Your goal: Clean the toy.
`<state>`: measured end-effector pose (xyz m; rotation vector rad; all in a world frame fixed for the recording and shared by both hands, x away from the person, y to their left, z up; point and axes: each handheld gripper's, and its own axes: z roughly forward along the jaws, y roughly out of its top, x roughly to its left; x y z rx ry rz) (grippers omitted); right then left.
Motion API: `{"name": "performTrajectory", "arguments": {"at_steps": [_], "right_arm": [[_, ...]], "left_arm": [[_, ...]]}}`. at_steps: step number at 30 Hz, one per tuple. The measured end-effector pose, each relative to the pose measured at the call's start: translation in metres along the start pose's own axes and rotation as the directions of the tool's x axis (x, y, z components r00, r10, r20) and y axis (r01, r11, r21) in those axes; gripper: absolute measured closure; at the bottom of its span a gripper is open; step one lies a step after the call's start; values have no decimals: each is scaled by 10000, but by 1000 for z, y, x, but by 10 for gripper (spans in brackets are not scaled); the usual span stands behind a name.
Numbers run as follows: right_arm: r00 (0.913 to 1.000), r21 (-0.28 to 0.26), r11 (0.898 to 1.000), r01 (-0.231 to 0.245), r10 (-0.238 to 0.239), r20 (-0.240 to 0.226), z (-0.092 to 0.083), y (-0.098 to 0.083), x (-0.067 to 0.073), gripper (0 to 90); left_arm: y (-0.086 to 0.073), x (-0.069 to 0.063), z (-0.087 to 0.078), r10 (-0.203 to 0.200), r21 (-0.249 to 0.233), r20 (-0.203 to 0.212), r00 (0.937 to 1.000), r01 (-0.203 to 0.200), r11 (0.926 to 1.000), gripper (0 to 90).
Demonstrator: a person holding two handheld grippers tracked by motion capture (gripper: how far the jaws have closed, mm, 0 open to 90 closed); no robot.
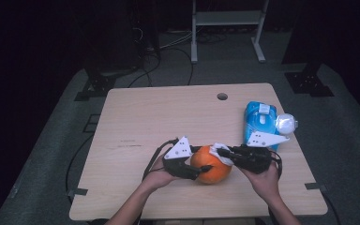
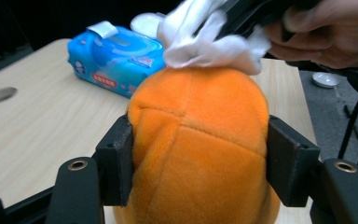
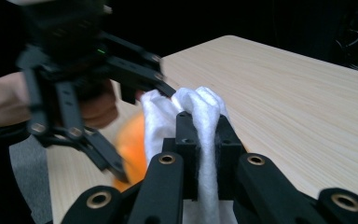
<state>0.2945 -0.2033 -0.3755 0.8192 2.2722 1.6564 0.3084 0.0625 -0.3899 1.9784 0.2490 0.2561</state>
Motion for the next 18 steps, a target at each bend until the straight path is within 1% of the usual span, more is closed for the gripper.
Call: {"name": "performTrajectory", "arguments": {"at_steps": [1,2,3,5,6,7,8,9,10,13,14,15,16,17,18], "right_arm": [[10000,0,10000,0,0,0,0,0,0,832],[9998,32,9999,-125,125,150,-1,-3,-4,832],[9996,95,9997,-214,212,187,0,-5,-6,831],[9994,171,9995,-264,261,222,1,-5,-5,832],[9997,183,9997,-158,154,209,2,-5,-2,831],[9999,171,9998,-56,54,101,3,-3,1,831],[10000,101,9999,30,-29,-79,3,-2,5,831],[10000,101,9999,30,-29,-79,3,-2,5,831],[9992,19,9996,287,-287,-279,4,2,11,831],[9989,118,9990,420,-417,-232,5,3,14,830],[9990,346,9984,457,-456,-39,8,0,11,831],[9990,346,9984,457,-456,-39,8,0,11,831],[9994,690,9972,303,-313,126,13,-8,5,829],[9998,717,9973,139,-147,103,15,-13,0,829],[9999,735,9973,-5,-4,134,14,-15,-2,829]], "left_arm": [[0,0,0,0,0,0,10000,0,10000,355],[1,1,-2,-16,27,-17,10000,16,10000,355],[1,2,-3,-71,110,-17,10000,72,9999,355],[1,1,-1,-12,409,-11,10000,12,9992,356],[0,1,0,8,510,6,10000,-8,9987,356],[0,1,1,-27,606,56,10000,23,9982,356],[-1,2,1,-134,563,121,9998,127,9983,356],[-1,2,1,-134,563,121,9998,127,9983,355],[-1,2,3,-281,584,140,9995,272,9979,355],[-2,2,5,-302,691,64,9995,297,9972,342],[-6,2,11,-347,937,-24,9994,347,9950,314],[-6,2,11,-347,937,-24,9994,347,9950,274],[-9,2,13,-368,991,21,9993,364,9944,240],[-12,3,15,-437,811,140,9989,424,9958,201],[-13,5,16,-368,602,175,9992,357,9975,175]]}}
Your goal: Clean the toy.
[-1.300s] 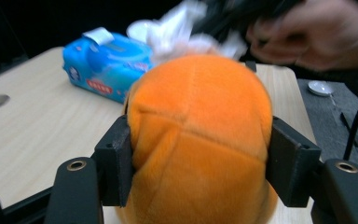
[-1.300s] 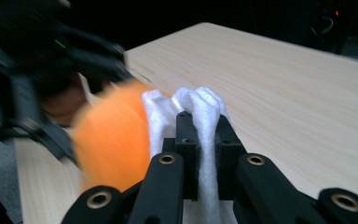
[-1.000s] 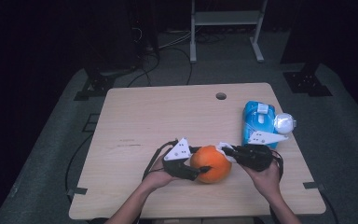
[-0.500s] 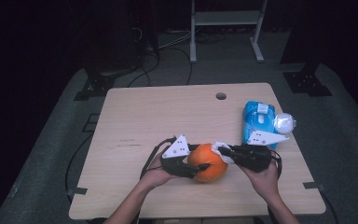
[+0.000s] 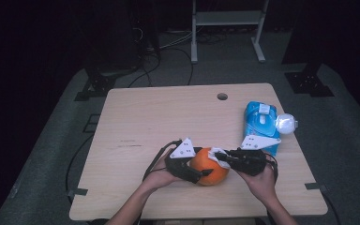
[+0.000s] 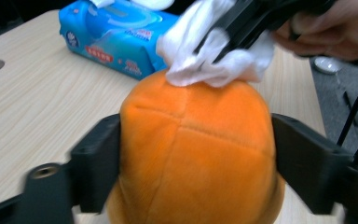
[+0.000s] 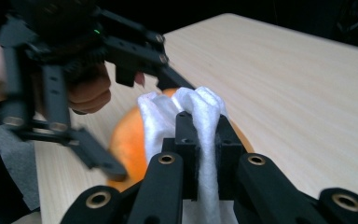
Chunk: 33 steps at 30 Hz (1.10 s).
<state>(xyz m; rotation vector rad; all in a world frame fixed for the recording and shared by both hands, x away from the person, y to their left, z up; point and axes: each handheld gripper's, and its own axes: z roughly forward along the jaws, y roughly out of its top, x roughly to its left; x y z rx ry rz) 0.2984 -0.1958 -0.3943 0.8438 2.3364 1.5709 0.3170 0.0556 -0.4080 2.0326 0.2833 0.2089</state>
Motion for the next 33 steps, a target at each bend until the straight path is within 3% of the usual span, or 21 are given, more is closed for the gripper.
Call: {"name": "performTrajectory", "arguments": {"at_steps": [4,13,15,17,19,20,24,26,29,31,32,33], "right_arm": [[9992,-106,9996,-267,270,294,-4,-3,-9,828],[9980,-122,9981,-609,611,168,-5,-7,-16,828],[9979,-50,9980,-635,636,157,-4,-8,-16,827],[9976,-48,9976,-687,687,111,-4,-8,-16,826],[9972,-28,9973,-736,737,87,-4,-9,-18,826],[9970,-151,9969,-771,773,83,-6,-8,-18,826],[9988,-415,9982,-439,448,217,-11,-2,-15,826],[9985,-687,9962,-529,535,73,-14,-1,-15,826],[9981,-846,9945,-617,614,-58,-16,0,-16,826],[9976,-656,9955,-684,679,-95,-14,-1,-18,825],[9961,-193,9959,-879,877,-85,-7,-5,-20,825],[9961,-193,9959,-879,877,-85,-7,-5,-20,825]], "left_arm": [[-7,10,-2,-105,-284,243,9996,112,9995,90],[-25,20,10,-583,-480,858,9946,626,9969,33],[-28,19,15,-606,-467,1099,9921,661,9967,58],[-29,16,18,-432,-504,1057,9935,488,9975,71],[-28,15,15,-475,-489,859,9952,518,9975,222],[-23,14,12,-587,-363,712,9957,614,9975,237],[-15,9,6,-457,-436,556,9974,481,9979,259],[-5,10,-5,-513,-775,665,9965,564,9954,264],[-2,10,-9,-586,-752,705,9958,639,9951,265],[-5,11,-7,-596,-400,684,9959,624,9972,265],[-12,13,-3,-758,-54,706,9946,763,9971,264],[-12,13,-3,-758,-54,706,9946,763,9971,263]]}}
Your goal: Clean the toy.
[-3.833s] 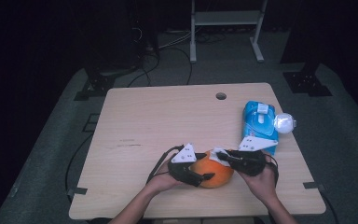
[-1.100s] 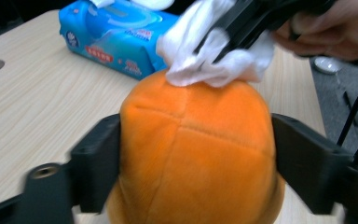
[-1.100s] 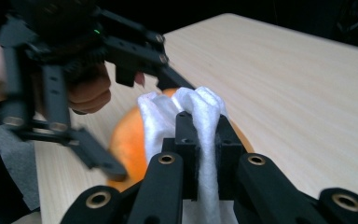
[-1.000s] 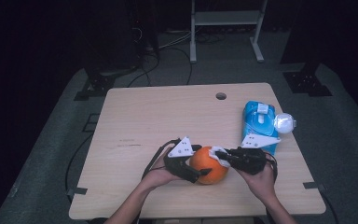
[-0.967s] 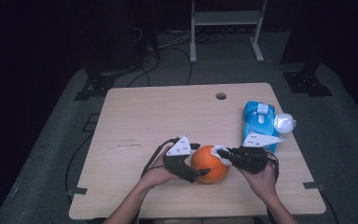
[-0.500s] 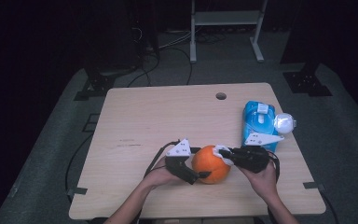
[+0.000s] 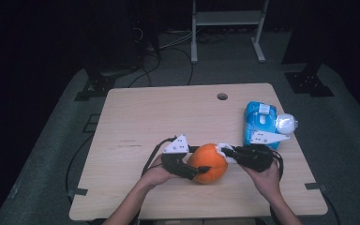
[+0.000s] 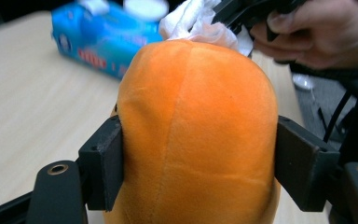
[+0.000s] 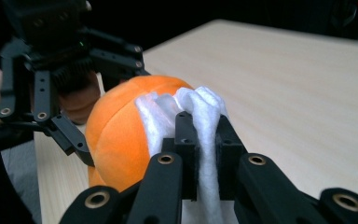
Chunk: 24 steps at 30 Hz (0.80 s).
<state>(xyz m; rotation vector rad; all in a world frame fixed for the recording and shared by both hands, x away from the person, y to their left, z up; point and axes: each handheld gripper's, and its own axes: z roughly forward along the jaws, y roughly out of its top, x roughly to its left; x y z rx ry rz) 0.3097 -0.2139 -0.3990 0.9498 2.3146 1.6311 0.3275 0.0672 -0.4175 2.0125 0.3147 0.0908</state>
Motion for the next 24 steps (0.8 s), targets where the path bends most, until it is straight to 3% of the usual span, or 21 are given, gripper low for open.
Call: {"name": "performTrajectory", "arguments": {"at_steps": [1,2,6,7,8,11,12,13,14,15,19,24], "right_arm": [[9992,46,9994,-332,333,-214,5,-6,-3,825],[9991,18,9994,-350,350,-221,5,-6,-3,826],[10000,55,10000,22,-22,-94,3,-1,5,825],[9992,82,9991,409,-408,-23,4,1,14,825],[9992,82,9991,409,-408,-23,4,1,14,825],[9935,-41,9941,1082,-1083,-352,6,8,31,826],[9935,-41,9941,1082,-1083,-352,6,8,31,826],[9873,142,9874,1575,-1571,-217,10,10,41,826],[9873,142,9874,1575,-1571,-217,10,10,41,826],[9815,196,9813,1913,-1914,16,11,10,44,826],[9853,56,9859,1671,-1672,351,7,9,35,826],[9896,149,9919,1264,-1271,680,3,7,19,825]], "left_arm": [[-5,3,0,-272,-145,100,9996,273,9995,257],[-5,5,0,-277,-139,52,9996,278,9995,249],[-7,7,2,-438,-163,39,9990,438,9989,212],[-9,7,3,-540,-196,9,9985,540,9983,206],[-9,7,3,-540,-196,9,9985,540,9983,205],[-8,4,8,-918,-354,-247,9955,909,9952,202],[-8,4,8,-918,-354,-247,9955,909,9952,202],[-6,0,11,-610,-246,-267,9978,604,9979,203],[-6,0,11,-610,-246,-267,9978,604,9979,203],[-6,-3,12,-494,-192,-301,9983,489,9986,203],[-5,-12,15,-17,-59,-199,9998,16,10000,205],[-5,-12,16,-6,-99,-227,9997,4,10000,205]]}}
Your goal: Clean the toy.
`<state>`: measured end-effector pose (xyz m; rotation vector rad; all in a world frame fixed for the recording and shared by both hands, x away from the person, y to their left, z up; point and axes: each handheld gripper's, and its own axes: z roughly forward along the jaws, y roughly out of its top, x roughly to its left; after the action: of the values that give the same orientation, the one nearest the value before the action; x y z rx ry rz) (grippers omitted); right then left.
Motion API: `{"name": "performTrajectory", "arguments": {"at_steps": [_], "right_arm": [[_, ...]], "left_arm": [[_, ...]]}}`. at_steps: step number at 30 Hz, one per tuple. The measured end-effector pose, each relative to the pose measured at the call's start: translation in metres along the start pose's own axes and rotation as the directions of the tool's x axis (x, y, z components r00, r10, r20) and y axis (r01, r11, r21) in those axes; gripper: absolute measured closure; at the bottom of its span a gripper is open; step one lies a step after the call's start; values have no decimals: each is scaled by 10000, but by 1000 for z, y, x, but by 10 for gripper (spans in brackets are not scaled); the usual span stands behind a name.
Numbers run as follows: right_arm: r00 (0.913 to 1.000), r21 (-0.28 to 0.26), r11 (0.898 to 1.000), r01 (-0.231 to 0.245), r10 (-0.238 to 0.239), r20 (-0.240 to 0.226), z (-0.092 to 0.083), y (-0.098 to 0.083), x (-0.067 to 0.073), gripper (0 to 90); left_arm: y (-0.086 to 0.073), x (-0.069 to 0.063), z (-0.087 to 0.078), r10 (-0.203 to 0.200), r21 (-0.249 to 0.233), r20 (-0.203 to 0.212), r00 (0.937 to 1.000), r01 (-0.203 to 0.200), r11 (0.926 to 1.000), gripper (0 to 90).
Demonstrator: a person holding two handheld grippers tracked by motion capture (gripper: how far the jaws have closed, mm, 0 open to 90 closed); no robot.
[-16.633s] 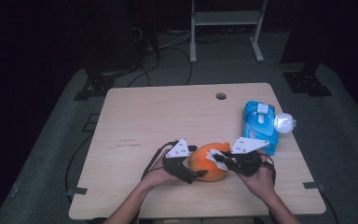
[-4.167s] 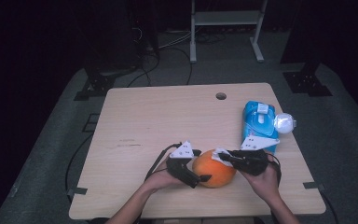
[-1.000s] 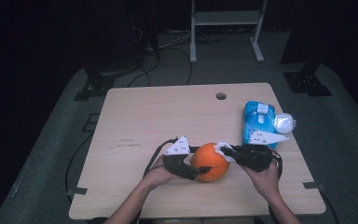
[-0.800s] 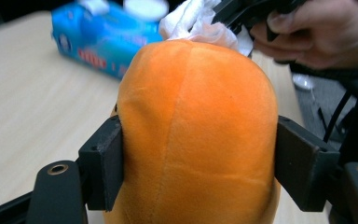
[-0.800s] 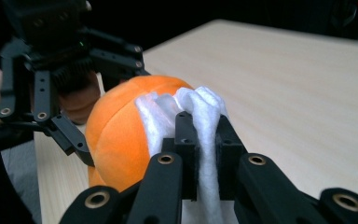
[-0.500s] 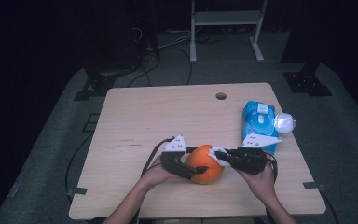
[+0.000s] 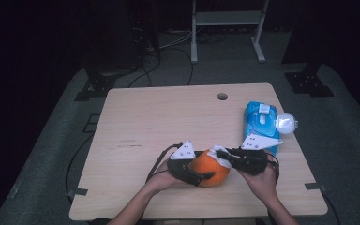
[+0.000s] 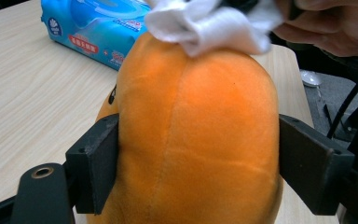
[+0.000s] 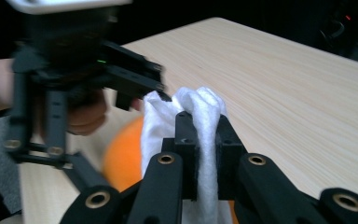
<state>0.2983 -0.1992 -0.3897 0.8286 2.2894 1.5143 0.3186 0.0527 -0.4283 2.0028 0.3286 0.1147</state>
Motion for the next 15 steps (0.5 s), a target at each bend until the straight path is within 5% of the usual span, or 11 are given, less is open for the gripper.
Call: {"name": "performTrajectory", "arguments": {"at_steps": [5,15], "right_arm": [[9995,143,9998,-161,157,284,-3,-6,-5,826],[9980,188,9979,624,-626,105,1,1,15,825]], "left_arm": [[-1,8,-4,-511,-82,-104,9986,510,9987,205],[-1,12,-5,-1137,-189,-483,9923,1129,9934,190]]}}
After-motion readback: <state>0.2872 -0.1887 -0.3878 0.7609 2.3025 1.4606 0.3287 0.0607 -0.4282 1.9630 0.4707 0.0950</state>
